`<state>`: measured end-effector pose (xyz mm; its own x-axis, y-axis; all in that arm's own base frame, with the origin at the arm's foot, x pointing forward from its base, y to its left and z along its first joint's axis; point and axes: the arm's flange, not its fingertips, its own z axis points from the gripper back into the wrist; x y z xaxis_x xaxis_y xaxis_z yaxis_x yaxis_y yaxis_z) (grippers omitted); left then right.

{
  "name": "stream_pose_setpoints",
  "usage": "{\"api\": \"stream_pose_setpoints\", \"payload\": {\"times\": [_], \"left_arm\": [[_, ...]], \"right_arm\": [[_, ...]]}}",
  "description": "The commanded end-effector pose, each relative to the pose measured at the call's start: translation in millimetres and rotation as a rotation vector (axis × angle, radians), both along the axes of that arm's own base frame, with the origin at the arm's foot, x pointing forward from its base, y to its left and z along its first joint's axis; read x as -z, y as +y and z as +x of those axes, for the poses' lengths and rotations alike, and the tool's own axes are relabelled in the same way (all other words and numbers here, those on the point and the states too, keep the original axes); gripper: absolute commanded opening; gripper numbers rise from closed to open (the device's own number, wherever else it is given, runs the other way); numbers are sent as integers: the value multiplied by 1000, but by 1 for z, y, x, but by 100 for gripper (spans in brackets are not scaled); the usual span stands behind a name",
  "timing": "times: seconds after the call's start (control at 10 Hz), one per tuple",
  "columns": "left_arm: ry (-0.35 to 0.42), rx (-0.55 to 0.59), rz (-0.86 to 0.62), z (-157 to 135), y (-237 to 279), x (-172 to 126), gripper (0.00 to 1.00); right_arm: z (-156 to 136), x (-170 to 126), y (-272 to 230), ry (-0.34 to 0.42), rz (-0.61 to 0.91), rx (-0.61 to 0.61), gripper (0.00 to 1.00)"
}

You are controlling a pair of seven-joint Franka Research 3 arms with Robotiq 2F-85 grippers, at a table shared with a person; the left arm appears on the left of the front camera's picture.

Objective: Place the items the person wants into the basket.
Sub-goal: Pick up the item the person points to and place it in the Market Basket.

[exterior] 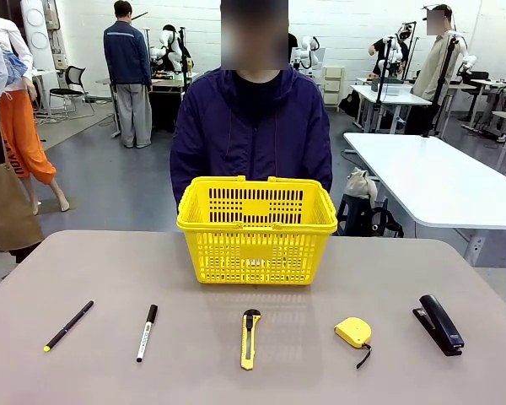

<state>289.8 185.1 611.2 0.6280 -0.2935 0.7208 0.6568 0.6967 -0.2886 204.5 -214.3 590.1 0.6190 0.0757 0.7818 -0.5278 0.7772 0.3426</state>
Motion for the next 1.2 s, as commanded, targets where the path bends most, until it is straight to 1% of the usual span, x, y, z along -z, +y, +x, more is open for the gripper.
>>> {"api": "stream_pose_setpoints", "payload": {"times": [0.0,1.1], "left_arm": [[-21,16,-11,-1,2,-1,100],[-21,16,-11,-1,2,-1,100]], "right_arm": [[0,-2,2,-17,11,-17,100],[0,-2,2,-17,11,-17,100]]}}
